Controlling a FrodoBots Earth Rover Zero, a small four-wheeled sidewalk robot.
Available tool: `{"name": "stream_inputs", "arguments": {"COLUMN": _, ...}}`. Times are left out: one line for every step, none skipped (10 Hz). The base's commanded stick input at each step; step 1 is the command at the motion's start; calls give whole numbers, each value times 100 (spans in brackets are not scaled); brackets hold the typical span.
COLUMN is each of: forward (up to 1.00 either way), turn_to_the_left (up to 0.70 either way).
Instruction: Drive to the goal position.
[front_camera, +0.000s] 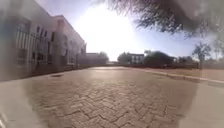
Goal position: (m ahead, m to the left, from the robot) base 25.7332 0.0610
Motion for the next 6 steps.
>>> {"name": "stream_inputs", "arguments": {"forward": 100, "turn_to_the_left": 0}}
{"name": "stream_inputs", "arguments": {"forward": 100, "turn_to_the_left": 0}}
{"name": "stream_inputs", "arguments": {"forward": 100, "turn_to_the_left": 0}}
{"name": "stream_inputs", "arguments": {"forward": 100, "turn_to_the_left": 0}}
{"name": "stream_inputs", "arguments": {"forward": 100, "turn_to_the_left": 0}}
{"name": "stream_inputs", "arguments": {"forward": 100, "turn_to_the_left": 0}}
